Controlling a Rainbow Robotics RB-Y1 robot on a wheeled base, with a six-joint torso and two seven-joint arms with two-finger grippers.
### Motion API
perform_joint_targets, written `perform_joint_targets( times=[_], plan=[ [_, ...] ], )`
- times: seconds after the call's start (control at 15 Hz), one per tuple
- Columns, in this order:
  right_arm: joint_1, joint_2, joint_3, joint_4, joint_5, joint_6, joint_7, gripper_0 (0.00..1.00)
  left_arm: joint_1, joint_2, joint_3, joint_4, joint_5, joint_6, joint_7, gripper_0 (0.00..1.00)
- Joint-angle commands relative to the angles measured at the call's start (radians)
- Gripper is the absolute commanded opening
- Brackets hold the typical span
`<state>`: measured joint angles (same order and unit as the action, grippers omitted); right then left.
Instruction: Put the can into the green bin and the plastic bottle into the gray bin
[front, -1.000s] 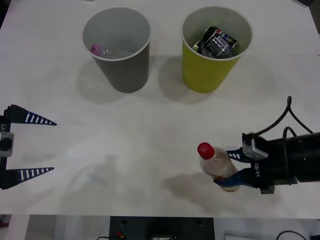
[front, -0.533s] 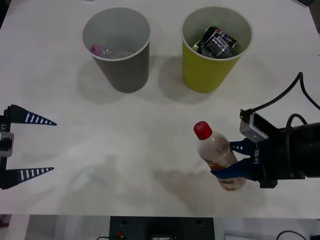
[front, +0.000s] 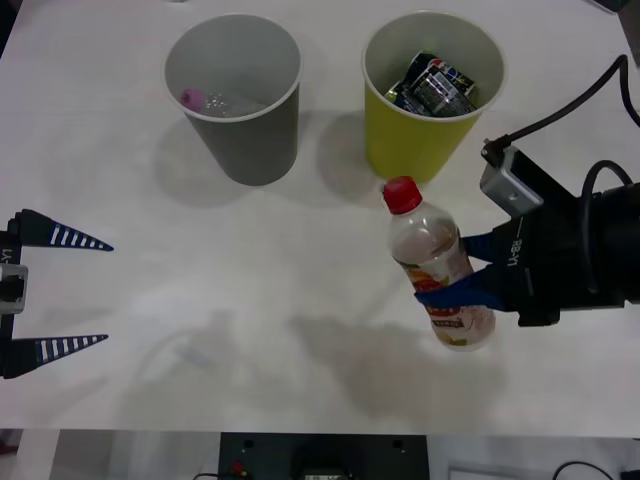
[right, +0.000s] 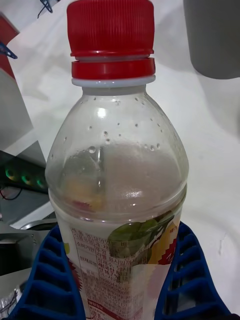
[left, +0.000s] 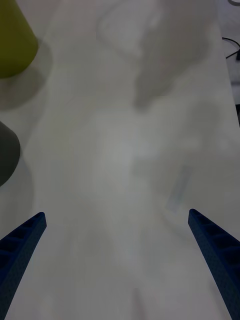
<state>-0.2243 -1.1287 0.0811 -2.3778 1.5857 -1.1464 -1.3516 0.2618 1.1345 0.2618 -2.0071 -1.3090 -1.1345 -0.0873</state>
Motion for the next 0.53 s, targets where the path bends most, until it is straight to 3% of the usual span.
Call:
perform_joint_targets(
  times=[0.07, 0.33, 0.53],
  plan=[
    [-0.093, -0.059, 0.0, 0.015, -0.058, -0.001, -0.001, 0.0, 0.0, 0.0, 0.0, 0.0, 0.0, 0.0, 0.0, 0.98],
    [-0.241, -0.083, 0.022, 0.091, -0.139, 0.001, -0.004, 0.0, 0.0, 0.0, 0.0, 0.0, 0.0, 0.0, 0.0, 0.98],
    [-0.432, -0.088, 0.137, 0.143, -0.105, 0.001, -0.143, 0.0, 0.0, 0.0, 0.0, 0.0, 0.0, 0.0, 0.0, 0.98]
  ],
)
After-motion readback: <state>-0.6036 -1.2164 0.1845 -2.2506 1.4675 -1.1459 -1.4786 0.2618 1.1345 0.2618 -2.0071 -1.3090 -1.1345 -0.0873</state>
